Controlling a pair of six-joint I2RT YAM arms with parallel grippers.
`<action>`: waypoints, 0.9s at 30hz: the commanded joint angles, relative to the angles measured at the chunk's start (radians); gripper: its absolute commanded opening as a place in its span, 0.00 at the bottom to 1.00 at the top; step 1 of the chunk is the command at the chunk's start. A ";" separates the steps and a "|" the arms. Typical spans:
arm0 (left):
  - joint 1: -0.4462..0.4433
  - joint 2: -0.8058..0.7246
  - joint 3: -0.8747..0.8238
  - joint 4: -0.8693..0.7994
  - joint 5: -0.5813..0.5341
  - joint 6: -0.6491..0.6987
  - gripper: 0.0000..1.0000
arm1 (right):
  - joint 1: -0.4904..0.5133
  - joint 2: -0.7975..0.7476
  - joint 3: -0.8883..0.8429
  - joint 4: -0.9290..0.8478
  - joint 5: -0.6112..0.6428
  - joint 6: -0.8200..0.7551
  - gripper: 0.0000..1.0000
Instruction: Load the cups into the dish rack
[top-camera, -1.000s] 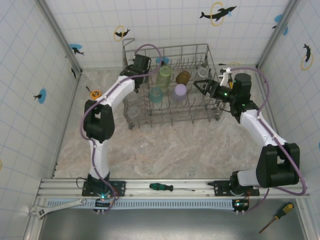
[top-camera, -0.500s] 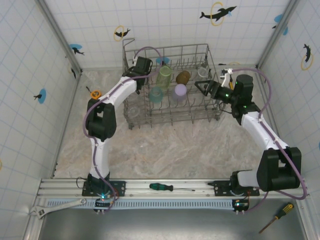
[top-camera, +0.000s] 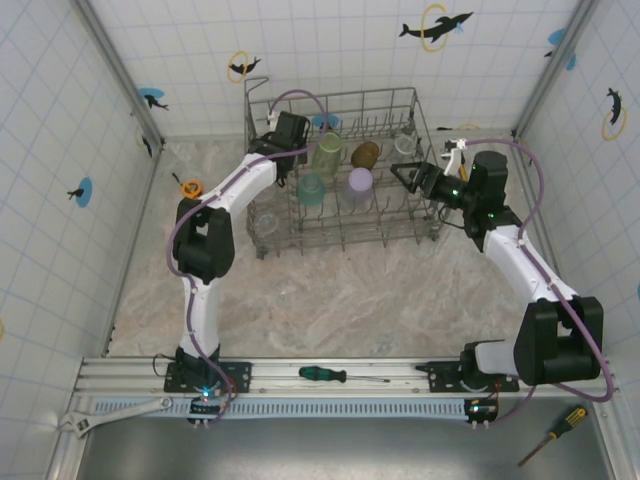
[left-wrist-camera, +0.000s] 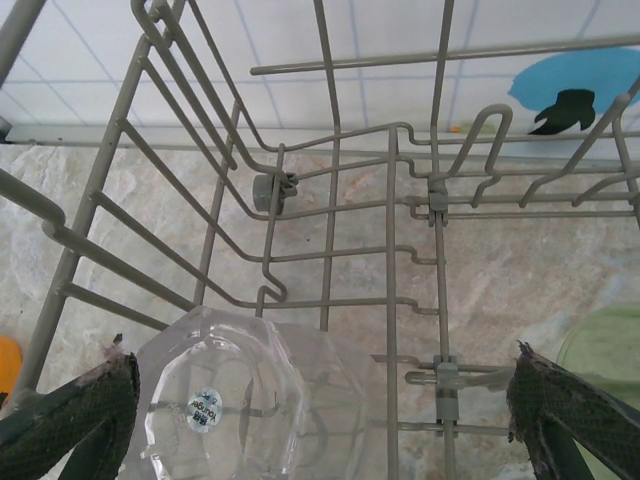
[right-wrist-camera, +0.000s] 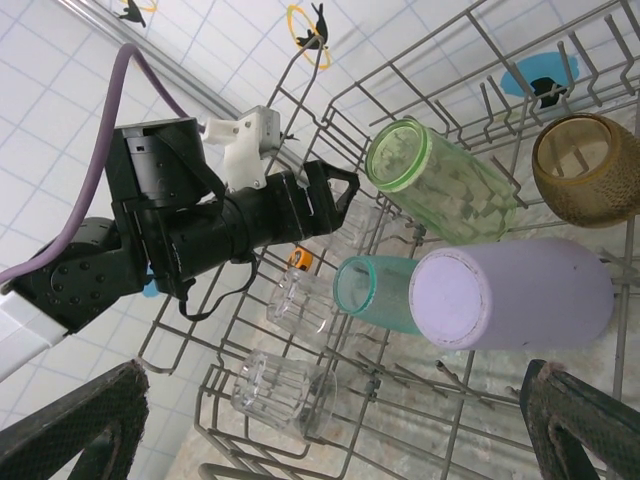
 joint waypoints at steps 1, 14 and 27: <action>0.031 -0.082 0.036 -0.003 -0.052 -0.056 0.97 | -0.006 -0.030 -0.015 0.010 0.003 0.005 0.99; 0.031 -0.276 -0.056 0.145 0.310 -0.131 0.98 | -0.062 -0.021 -0.022 -0.053 0.000 -0.024 0.99; 0.032 -0.520 -0.284 0.205 0.085 -0.153 0.98 | -0.210 -0.030 -0.030 -0.145 0.052 -0.065 0.99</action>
